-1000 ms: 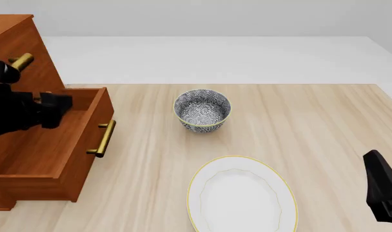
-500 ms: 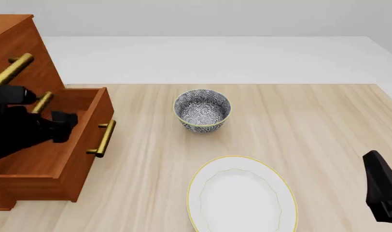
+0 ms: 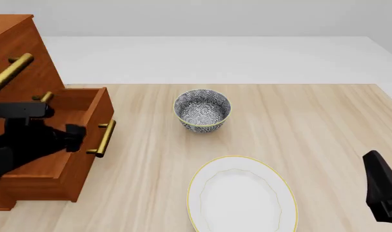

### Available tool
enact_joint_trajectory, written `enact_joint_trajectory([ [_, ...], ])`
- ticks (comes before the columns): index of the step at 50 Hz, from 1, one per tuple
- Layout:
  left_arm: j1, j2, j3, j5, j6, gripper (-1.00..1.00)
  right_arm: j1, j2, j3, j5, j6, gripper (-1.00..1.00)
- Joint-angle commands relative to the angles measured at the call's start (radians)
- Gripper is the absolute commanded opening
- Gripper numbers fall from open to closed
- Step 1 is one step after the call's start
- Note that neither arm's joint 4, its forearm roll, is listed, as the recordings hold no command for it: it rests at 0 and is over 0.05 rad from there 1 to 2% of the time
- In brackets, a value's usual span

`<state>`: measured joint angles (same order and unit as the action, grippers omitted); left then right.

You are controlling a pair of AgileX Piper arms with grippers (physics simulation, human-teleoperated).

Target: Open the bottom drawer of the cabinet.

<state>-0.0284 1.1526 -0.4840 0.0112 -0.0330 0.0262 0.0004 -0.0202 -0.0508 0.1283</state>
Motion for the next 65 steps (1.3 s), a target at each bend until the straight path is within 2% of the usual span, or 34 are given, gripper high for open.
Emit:
enact_joint_trajectory([
  [1,0.011,0.098,0.032,-0.098,0.013,1.00,0.000,0.000,-0.009,0.009,-0.004,1.00],
  [22,0.008,0.200,0.082,-0.212,0.015,1.00,-0.002,0.001,-0.006,0.007,-0.007,1.00],
  [35,-0.003,0.230,0.094,-0.240,-0.013,1.00,-0.003,0.001,-0.011,0.013,-0.008,1.00],
  [46,-0.008,0.262,0.107,-0.279,-0.001,1.00,-0.005,0.001,-0.012,0.016,-0.011,1.00],
  [52,-0.025,0.261,0.111,-0.279,-0.031,1.00,-0.005,0.001,-0.012,0.016,-0.011,1.00],
  [54,-0.052,0.263,0.116,-0.279,-0.076,1.00,-0.005,0.001,-0.012,0.017,-0.012,1.00],
  [56,-0.052,0.260,0.117,-0.280,-0.077,1.00,-0.005,0.001,-0.013,0.018,-0.012,1.00],
  [57,-0.074,0.264,0.121,-0.282,-0.114,1.00,-0.005,0.001,-0.012,0.017,-0.012,1.00],
  [60,-0.072,0.270,0.118,-0.287,-0.103,1.00,-0.007,0.001,-0.012,0.017,-0.013,1.00],
  [65,-0.088,0.297,0.117,-0.306,-0.128,1.00,-0.009,0.000,-0.009,0.015,-0.013,1.00],
])
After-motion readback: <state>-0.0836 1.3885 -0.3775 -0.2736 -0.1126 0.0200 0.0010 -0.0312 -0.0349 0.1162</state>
